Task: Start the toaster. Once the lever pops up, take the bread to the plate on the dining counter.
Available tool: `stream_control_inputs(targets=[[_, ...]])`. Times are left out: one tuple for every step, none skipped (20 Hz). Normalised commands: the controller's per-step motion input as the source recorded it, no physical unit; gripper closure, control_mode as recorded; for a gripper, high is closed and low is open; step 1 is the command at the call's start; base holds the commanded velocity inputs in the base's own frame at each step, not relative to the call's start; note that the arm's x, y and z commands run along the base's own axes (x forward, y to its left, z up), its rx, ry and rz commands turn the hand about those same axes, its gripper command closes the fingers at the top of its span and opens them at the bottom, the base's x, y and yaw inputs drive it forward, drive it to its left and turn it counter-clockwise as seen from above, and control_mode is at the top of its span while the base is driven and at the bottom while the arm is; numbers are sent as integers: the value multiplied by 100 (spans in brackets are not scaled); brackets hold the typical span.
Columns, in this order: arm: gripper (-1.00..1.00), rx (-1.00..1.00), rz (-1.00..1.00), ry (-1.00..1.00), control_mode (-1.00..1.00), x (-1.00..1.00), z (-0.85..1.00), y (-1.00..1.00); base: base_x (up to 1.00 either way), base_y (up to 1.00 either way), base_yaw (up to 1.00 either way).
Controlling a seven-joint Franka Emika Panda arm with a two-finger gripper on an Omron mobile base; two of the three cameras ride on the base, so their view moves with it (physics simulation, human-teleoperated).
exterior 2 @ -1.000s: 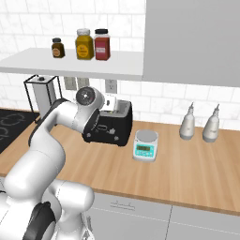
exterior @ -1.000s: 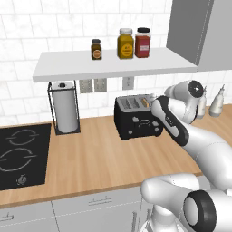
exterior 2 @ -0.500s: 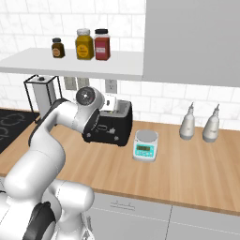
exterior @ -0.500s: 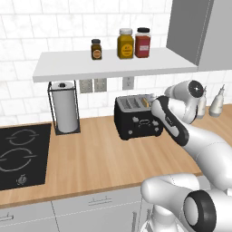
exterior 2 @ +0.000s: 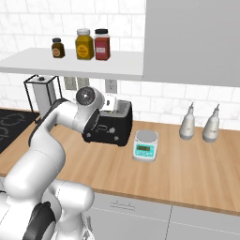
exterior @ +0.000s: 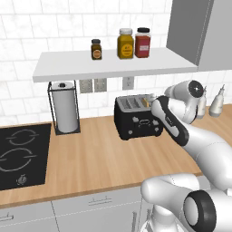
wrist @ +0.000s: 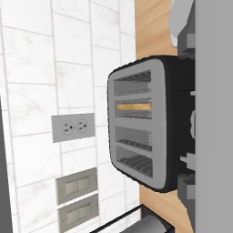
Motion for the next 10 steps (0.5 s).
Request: stream_control_inputs(targets=[[-100,0,0,0,-100,0,0,0,0,0,0],[-100,0,0,0,-100,0,0,0,0,0,0],[-100,0,0,0,-100,0,0,0,0,0,0],[-100,0,0,0,-100,0,0,0,0,0,0],[-100,0,0,0,-100,0,0,0,0,0,0],[-100,0,0,0,-100,0,0,0,0,0,0],[-100,0,0,0,-100,0,0,0,0,0,0],[-100,0,0,0,-100,0,0,0,0,0,0],[-100,0,0,0,-100,0,0,0,0,0,0],[-100,0,0,0,-100,0,0,0,0,0,0]])
